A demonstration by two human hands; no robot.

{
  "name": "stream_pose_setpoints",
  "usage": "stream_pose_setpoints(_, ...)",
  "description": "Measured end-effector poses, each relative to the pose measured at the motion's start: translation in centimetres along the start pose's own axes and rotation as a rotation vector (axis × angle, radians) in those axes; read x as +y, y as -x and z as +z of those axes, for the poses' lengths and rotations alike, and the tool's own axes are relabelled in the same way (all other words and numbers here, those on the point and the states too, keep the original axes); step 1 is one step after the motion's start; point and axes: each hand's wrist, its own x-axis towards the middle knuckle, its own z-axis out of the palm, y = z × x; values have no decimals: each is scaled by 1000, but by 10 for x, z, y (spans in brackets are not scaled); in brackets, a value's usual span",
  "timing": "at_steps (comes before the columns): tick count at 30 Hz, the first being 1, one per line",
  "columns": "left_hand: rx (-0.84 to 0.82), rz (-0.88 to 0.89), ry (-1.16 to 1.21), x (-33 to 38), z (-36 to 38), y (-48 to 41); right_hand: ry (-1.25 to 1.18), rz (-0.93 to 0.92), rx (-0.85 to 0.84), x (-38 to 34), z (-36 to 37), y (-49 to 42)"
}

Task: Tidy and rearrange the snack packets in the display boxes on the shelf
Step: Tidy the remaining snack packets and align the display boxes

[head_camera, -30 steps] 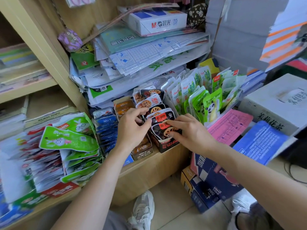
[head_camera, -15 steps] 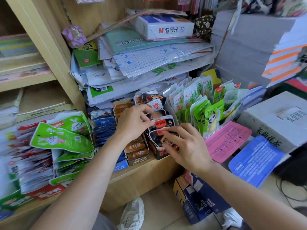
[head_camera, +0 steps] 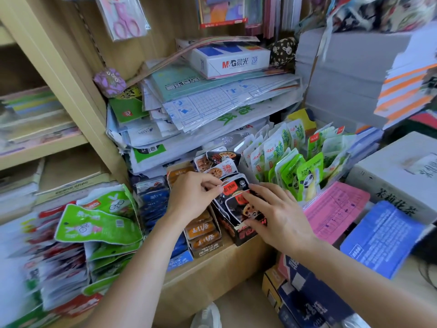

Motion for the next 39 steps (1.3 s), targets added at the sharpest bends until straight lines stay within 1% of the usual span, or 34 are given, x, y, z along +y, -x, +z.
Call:
stream_pose_setpoints(3, 233, -14, 46, 2, -8, -4, 11, -85, -134, -5, -6, -6)
stream_pose_setpoints(4, 285, -45, 61, 2, -10, -10, 14, -105, -170, -6, -7, -9)
stream_pose_setpoints(5, 295, -87, 80, 3, -12, -17, 19, -118, -195, -6, -7, -12)
stream_pose_setpoints(9, 183, -274, 253, 5, -10, -50, 46, -133, -275, 0, -10, -26)
stream_pose_setpoints(14, 213, -349, 395, 12, -3, -63, 67, -170, -309, 3, -16, -40)
stream_pose_setpoints(18, 197, -358, 351, 7, -8, -56, 128, -262, -299, -6, -17, -57)
stream_pose_setpoints(20, 196, -369, 316, -1, -10, -52, 154, -274, -307, -9, -15, -66)
stream_pose_setpoints(25, 219, -418, 260, -17, -15, -45, 104, -174, -353, 0, -14, -68)
stream_pose_setpoints(28, 200, -353, 165, -13, -14, -47, 91, -124, -372, 4, -12, -62)
stream_pose_setpoints(30, 156, -282, 89, -10, -14, -47, 98, -106, -398, 4, -12, -60)
stream_pose_setpoints(32, 123, -247, 63, -12, -17, -46, 90, -106, -401, 3, -12, -60)
stream_pose_setpoints(36, 67, -229, 157, -18, -20, -42, 118, -145, -315, -2, -13, -53)
stream_pose_setpoints(39, 83, -190, 75, -17, -16, -43, 139, -178, -234, -10, -16, -39)
